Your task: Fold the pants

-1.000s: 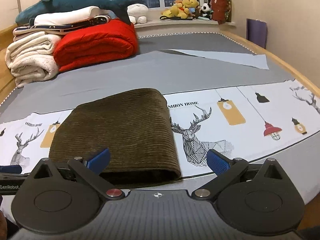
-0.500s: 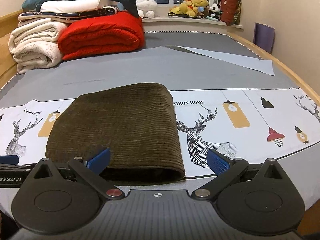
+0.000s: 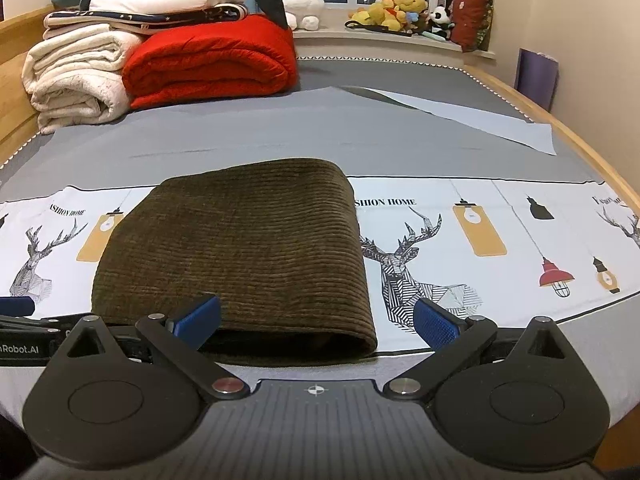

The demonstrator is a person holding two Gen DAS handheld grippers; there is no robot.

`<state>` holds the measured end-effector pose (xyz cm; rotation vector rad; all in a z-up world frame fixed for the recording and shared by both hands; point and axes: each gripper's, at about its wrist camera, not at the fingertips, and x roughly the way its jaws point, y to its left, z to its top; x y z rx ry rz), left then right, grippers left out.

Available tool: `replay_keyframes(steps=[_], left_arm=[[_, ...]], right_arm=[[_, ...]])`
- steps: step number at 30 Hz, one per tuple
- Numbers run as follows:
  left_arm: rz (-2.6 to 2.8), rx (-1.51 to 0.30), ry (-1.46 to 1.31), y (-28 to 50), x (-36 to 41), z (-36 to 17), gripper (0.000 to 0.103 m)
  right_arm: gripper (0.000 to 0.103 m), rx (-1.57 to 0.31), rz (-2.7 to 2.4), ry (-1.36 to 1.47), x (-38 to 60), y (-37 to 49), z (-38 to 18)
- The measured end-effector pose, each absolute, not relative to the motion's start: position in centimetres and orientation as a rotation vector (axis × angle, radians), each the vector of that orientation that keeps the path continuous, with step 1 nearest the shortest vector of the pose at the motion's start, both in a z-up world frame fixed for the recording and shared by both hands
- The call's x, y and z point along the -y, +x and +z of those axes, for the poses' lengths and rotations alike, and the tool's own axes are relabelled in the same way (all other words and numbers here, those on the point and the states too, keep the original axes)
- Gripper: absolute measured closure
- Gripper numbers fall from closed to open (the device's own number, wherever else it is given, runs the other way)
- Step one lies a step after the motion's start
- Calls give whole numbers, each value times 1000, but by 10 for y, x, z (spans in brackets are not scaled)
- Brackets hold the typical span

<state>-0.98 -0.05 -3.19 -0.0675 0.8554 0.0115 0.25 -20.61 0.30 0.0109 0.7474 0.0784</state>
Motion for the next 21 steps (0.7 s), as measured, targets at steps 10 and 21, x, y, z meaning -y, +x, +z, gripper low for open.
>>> replay_keyframes(steps=[10, 21], left_arm=[[8, -861, -66, -9, 1, -33, 0], [6, -862, -64, -8, 2, -33, 0]], right_arm=[[1, -752, 90, 6, 205, 4, 3], [1, -757, 101, 5, 203, 4, 3]])
